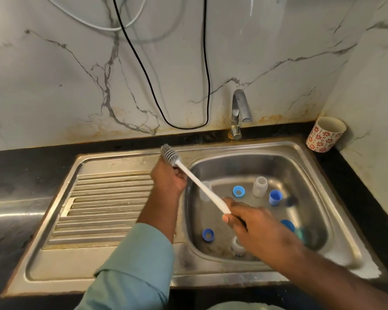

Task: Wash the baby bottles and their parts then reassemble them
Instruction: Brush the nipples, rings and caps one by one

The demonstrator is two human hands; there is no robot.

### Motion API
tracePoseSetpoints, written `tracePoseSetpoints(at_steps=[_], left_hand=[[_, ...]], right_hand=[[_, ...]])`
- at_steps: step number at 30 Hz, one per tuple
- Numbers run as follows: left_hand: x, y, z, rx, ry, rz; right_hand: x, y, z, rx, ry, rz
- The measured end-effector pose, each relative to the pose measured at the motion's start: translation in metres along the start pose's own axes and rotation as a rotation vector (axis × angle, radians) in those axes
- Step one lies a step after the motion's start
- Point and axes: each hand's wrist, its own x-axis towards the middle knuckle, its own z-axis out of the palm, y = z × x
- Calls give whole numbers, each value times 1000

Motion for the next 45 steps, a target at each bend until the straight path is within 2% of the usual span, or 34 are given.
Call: tracePoseSetpoints(at_steps=[2, 4, 6, 9, 13, 15, 17, 22, 23, 26, 30, 32, 35, 38, 40, 43, 45], left_hand=[[-4, -10, 1, 57, -11, -13], [0, -4, 0, -27, -28, -67], [1, 1, 0, -66, -38, -48], [-1, -13, 2, 77, -66, -33], [7, -3, -3, 42, -58, -86], [2, -8, -5, 107, -61, -37], [-2, -20, -3, 166, -81, -28], [3, -4, 0, -6, -59, -95], [0, -6, 1, 32, -62, -78], [-11, -23, 11, 195, -94, -66], [8, -2, 9, -4, -124, -159], [14, 2, 5, 16, -166, -191], [3, -11, 11, 189, -198, -161], [0, 1, 11, 49, -131, -164], [6, 16, 6, -77, -84, -127], [14, 16, -3, 3, -36, -48], [15, 7, -5, 78, -75, -34]], right_hand=[[7, 1, -3, -4, 23, 2], [0, 3, -5, -11, 17, -14], [-13, 0, -4, 29, -30, -16], [1, 2, -6, 4, 21, -21], [-12, 8, -7, -25, 20, -5], [-17, 7, -5, 35, -10, 1], [-1, 10, -5, 62, 43, 20], [-17, 10, -5, 73, 16, 10], [-17, 7, -5, 92, -1, 11], [12, -1, -12, 86, 99, 20], [-6, 2, -17, 71, 45, -6], [-14, -1, -18, 91, 2, 16], [10, -2, -16, 101, 82, 22], [-1, 10, -16, 61, 53, 8], [-20, 29, -16, 51, 10, 69], [-21, 43, -19, 63, 61, 173], [-17, 37, -19, 146, 141, 134]])
